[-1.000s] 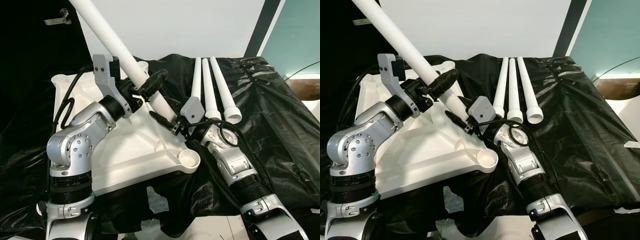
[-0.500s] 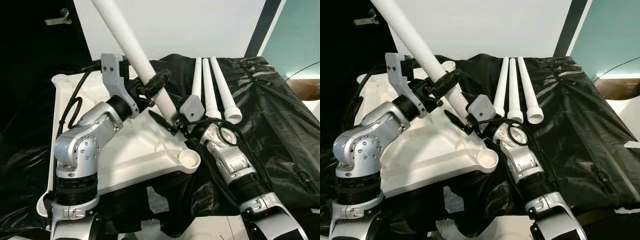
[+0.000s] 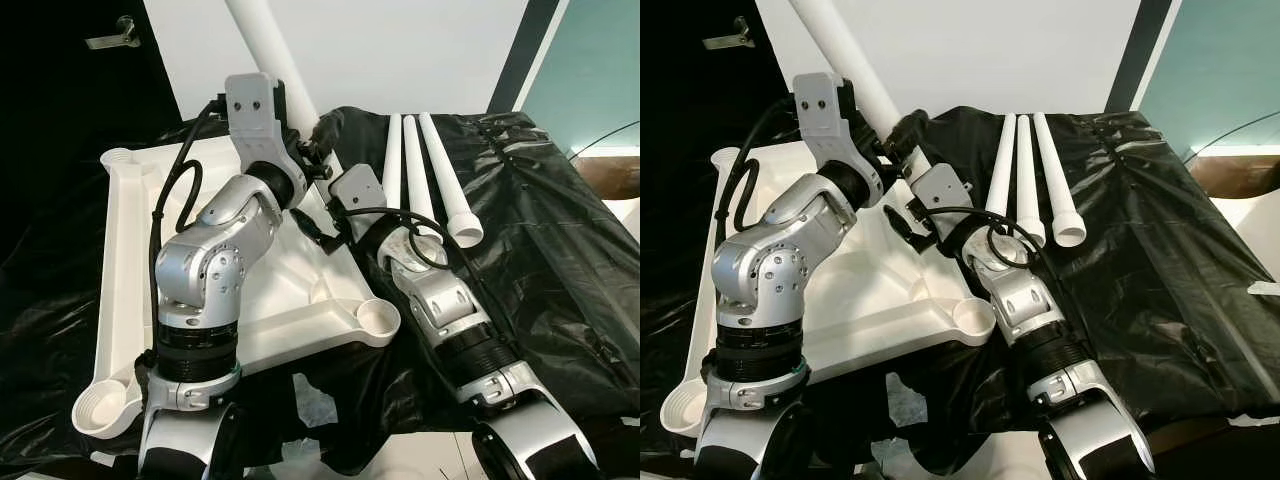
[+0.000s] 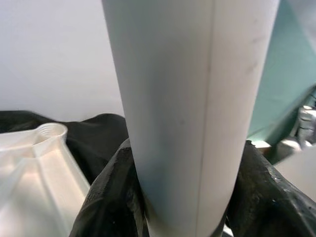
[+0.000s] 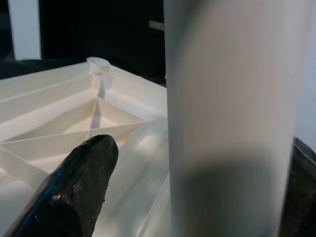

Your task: Building children table

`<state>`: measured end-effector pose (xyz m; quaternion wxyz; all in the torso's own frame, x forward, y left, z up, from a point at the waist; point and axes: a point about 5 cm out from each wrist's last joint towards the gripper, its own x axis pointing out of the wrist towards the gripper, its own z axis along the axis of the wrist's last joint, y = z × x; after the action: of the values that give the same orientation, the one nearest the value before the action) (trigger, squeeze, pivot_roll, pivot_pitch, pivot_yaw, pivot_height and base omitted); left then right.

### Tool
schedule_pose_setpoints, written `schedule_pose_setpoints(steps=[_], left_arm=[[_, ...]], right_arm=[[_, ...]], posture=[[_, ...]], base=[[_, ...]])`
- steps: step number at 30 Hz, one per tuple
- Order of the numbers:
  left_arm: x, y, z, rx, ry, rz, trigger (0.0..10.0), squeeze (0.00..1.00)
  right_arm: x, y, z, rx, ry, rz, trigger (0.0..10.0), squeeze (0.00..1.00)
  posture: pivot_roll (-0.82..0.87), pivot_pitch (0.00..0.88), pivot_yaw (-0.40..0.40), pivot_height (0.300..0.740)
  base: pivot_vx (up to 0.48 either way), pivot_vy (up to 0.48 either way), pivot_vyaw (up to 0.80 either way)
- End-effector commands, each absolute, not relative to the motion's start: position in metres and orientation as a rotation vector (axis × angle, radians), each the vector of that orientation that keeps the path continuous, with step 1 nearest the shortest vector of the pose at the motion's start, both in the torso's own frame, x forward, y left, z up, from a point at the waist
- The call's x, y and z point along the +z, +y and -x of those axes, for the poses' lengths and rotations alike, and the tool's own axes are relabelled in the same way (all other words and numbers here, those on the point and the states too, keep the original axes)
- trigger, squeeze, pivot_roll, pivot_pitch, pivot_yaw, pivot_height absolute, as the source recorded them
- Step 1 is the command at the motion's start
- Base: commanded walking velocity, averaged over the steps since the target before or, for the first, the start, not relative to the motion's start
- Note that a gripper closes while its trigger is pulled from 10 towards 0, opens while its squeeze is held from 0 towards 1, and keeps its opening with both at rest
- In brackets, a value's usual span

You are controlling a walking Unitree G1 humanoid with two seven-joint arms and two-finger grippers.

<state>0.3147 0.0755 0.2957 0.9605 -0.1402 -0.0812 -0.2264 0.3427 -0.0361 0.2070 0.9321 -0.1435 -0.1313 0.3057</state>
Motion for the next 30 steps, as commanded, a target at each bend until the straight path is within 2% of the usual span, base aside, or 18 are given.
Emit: schedule_pose_setpoints(steps=[1, 2, 3, 5, 6, 7, 8, 20, 21, 22, 23, 24, 25, 26, 29, 30], left_arm=[[0.304, 0.074, -0.315, -0.439, -0.199, 0.281, 10.0, 0.0], [0.306, 0.071, -0.317, -0.382, -0.197, 0.299, 10.0, 0.0], [0.307, 0.07, -0.317, -0.359, -0.203, 0.308, 10.0, 0.0], [0.308, 0.069, -0.317, -0.348, -0.207, 0.315, 10.0, 0.0], [0.309, 0.068, -0.317, -0.339, -0.207, 0.324, 10.0, 0.0], [0.309, 0.067, -0.316, -0.334, -0.206, 0.329, 10.0, 0.0], [0.31, 0.064, -0.316, -0.33, -0.205, 0.338, 10.0, 0.0], [0.313, 0.054, -0.314, -0.369, -0.206, 0.331, 10.0, 0.0], [0.313, 0.053, -0.313, -0.378, -0.206, 0.325, 10.0, 0.0], [0.313, 0.051, -0.312, -0.394, -0.206, 0.327, 10.0, 0.0], [0.313, 0.051, -0.312, -0.394, -0.206, 0.327, 10.0, 0.0], [0.313, 0.05, -0.312, -0.404, -0.206, 0.329, 10.0, 0.41], [0.313, 0.05, -0.312, -0.404, -0.206, 0.329, 10.0, 0.41], [0.312, 0.049, -0.311, -0.421, -0.208, 0.324, 10.0, 1.0], [0.311, 0.049, -0.309, -0.48, -0.221, 0.285, 10.0, 1.0], [0.311, 0.049, -0.308, -0.513, -0.228, 0.263, 10.0, 0.0]], right_arm=[[0.206, -0.031, -0.344, 0.618, -0.256, 0.319, 10.0, 0.0], [0.206, -0.027, -0.346, 0.563, -0.24, 0.33, 10.0, 0.0], [0.205, -0.027, -0.347, 0.527, -0.225, 0.332, 8.2, 0.0], [0.205, -0.027, -0.348, 0.505, -0.215, 0.332, 8.2, 0.0], [0.205, -0.026, -0.349, 0.496, -0.21, 0.328, 4.5, 0.0], [0.205, -0.026, -0.349, 0.491, -0.207, 0.327, 4.5, 0.0], [0.206, -0.026, -0.349, 0.487, -0.206, 0.328, 0.0, 0.0], [0.209, -0.03, -0.353, 0.462, -0.207, 0.336, 0.0, 0.0], [0.211, -0.031, -0.354, 0.462, -0.201, 0.332, 8.2, 0.0], [0.212, -0.032, -0.354, 0.465, -0.194, 0.322, 10.0, 0.0], [0.212, -0.032, -0.354, 0.465, -0.194, 0.322, 10.0, 0.0], [0.213, -0.034, -0.355, 0.465, -0.188, 0.314, 10.0, 0.0], [0.213, -0.034, -0.355, 0.465, -0.188, 0.314, 10.0, 0.0], [0.214, -0.036, -0.356, 0.475, -0.175, 0.294, 10.0, 0.0], [0.215, -0.04, -0.356, 0.528, -0.139, 0.252, 10.0, 0.0], [0.215, -0.042, -0.356, 0.557, -0.124, 0.232, 10.0, 0.0]], posture=[[0.16, 0.023, -0.022, 0.74], [0.16, 0.023, -0.022, 0.74], [0.16, 0.023, -0.023, 0.74], [0.16, 0.024, -0.025, 0.74], [0.17, 0.024, -0.027, 0.74], [0.17, 0.024, -0.027, 0.74], [0.17, 0.024, -0.027, 0.74], [0.16, 0.023, -0.022, 0.74], [0.16, 0.022, -0.019, 0.74], [0.16, 0.022, -0.019, 0.74], [0.16, 0.022, -0.019, 0.74], [0.16, 0.022, -0.019, 0.74], [0.16, 0.022, -0.019, 0.74], [0.16, 0.021, -0.015, 0.74], [0.15, 0.017, -0.016, 0.74], [0.15, 0.017, -0.016, 0.74]], base=[[0.0, 0.0, 0.0], [0.0, 0.0, 0.0], [0.0, 0.0, 0.0], [0.0, 0.0, 0.0], [0.0, 0.0, 0.0], [0.0, 0.0, 0.0], [0.0, 0.0, 0.0], [0.0, 0.0, 0.0], [0.0, 0.0, 0.0], [0.0, 0.0, 0.0], [0.0, 0.0, 0.0], [0.0, 0.0, 0.0], [0.0, 0.0, 0.0], [0.0, 0.0, 0.0], [0.0, 0.0, 0.0], [0.0, 0.0, 0.0]])
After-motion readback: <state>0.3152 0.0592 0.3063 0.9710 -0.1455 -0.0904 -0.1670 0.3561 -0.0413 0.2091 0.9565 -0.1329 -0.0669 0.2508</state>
